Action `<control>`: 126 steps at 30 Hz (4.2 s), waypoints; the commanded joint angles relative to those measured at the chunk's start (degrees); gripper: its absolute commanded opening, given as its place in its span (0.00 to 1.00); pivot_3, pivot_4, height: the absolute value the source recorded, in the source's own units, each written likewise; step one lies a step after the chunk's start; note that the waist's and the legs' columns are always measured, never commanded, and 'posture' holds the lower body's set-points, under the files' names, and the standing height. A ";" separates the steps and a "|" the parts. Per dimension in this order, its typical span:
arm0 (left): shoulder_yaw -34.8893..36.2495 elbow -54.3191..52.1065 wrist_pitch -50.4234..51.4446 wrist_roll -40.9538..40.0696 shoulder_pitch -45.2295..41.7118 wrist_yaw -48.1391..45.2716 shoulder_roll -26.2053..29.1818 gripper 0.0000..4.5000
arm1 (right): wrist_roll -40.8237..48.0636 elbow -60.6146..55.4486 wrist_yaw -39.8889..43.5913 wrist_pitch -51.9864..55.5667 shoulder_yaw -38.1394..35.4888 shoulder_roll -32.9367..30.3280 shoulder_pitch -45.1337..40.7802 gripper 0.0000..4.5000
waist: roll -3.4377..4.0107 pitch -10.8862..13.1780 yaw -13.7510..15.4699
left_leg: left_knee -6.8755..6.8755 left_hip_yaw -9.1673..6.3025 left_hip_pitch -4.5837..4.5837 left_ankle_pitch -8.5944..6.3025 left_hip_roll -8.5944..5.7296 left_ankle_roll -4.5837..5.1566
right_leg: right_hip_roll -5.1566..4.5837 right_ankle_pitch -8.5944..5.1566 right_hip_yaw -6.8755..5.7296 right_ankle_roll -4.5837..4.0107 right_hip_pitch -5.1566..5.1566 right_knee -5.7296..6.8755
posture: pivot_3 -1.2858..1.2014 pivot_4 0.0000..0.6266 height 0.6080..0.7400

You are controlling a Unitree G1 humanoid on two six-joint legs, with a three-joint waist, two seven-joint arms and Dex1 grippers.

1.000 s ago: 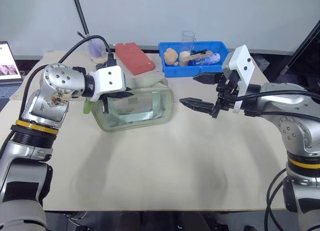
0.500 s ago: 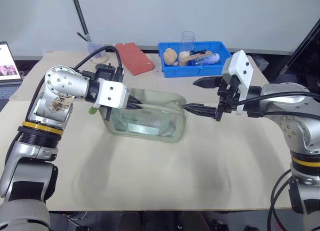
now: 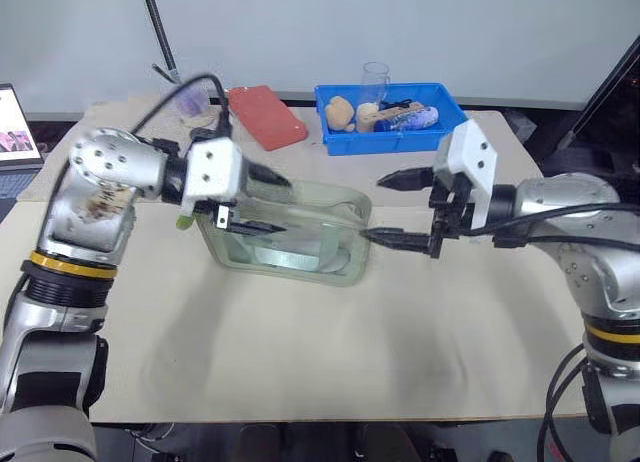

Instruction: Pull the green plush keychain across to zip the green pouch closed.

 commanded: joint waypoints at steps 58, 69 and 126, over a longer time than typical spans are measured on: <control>17.63 -9.29 18.99 -11.03 16.09 18.27 10.22 0.01 | -14.45 9.42 5.53 -15.32 4.11 4.92 0.92 0.00 | -0.09 0.02 0.29 | 0.00 0.00 0.18 0.00 0.00 -0.02 | -0.05 -0.14 -0.08 -0.39 0.14 -0.04 | 0.52 0.24 1.00; 4.67 -6.84 8.98 -1.97 9.02 13.66 5.64 0.01 | -14.81 8.67 4.63 -14.50 4.20 6.04 0.69 0.00 | -0.09 0.02 -0.13 | -0.03 -0.01 0.16 0.00 0.03 -0.02 | 0.05 0.02 -0.04 -0.11 0.09 0.02 | 0.52 0.24 1.00; 14.99 -3.27 11.61 -3.17 25.02 16.32 5.13 0.00 | -21.24 30.05 0.63 -17.90 14.93 28.01 -25.18 1.00 | -0.07 0.02 0.24 | 0.03 -0.03 -0.02 0.00 0.02 -0.02 | 0.00 0.08 -0.09 -0.44 -0.23 0.47 | 0.52 0.24 1.00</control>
